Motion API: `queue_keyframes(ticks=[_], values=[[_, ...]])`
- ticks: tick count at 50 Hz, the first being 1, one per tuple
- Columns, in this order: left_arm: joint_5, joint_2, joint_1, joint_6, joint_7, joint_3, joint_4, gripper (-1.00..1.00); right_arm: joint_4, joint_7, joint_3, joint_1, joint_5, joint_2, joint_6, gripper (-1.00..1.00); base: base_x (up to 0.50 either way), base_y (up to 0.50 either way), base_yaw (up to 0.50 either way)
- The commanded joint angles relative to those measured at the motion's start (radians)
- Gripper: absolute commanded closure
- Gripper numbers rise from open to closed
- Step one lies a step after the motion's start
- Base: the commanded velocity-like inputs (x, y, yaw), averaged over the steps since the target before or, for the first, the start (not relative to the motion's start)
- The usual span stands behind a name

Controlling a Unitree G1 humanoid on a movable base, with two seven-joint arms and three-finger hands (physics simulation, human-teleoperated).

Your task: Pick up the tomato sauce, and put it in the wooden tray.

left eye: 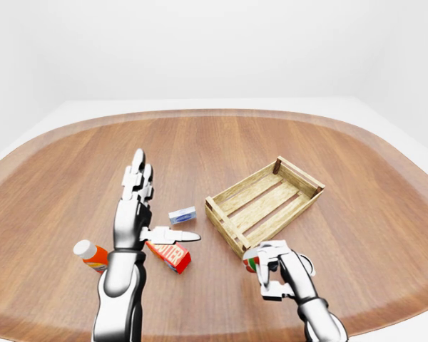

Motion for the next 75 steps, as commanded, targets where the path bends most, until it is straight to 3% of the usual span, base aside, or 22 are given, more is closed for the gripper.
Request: queue_keyframes(ticks=[1,18,26,35,43,55,66,75], values=[[-0.001,0.0,-0.003,0.0,0.0,0.001,0.004,-1.0,-0.247,0.029,0.014,0.022,-0.008,-0.026,0.038,1.0,0.0,0.0,0.0],[0.001,0.001,-0.002,0.0,0.001,0.0,0.013,-1.0,-0.517,0.136,-0.028,-0.033,-0.05,-0.009,0.038,1.0,0.0,0.0,0.0],[-0.001,0.001,-0.001,0.0,0.001,0.003,0.004,-1.0,-0.614,0.219,-0.074,-0.118,-0.097,0.012,0.038,1.0,0.0,0.0,0.0],[-0.001,0.001,-0.003,0.0,0.001,0.003,0.006,-1.0,-0.575,0.301,-0.123,-0.259,-0.202,0.019,0.038,1.0,0.0,0.0,0.0],[-0.004,0.002,-0.007,0.0,0.001,0.008,0.006,-1.0,-0.392,0.369,-0.206,-0.481,-0.295,0.005,0.038,1.0,0.0,0.0,0.0],[-0.006,0.002,-0.006,0.0,-0.001,0.01,-0.001,-1.0,0.125,0.387,-0.256,-0.797,-0.384,-0.068,0.038,1.0,0.0,0.0,0.0],[-0.007,0.003,-0.009,0.0,-0.002,0.012,-0.009,-1.0,0.674,0.3,-0.284,-1.07,-0.299,-0.134,0.038,1.0,0.0,0.0,0.0],[-0.009,0.003,-0.013,0.0,-0.001,0.014,0.007,-1.0,0.957,0.269,-0.278,-1.183,-0.215,-0.162,0.038,1.0,0.0,0.0,0.0]])
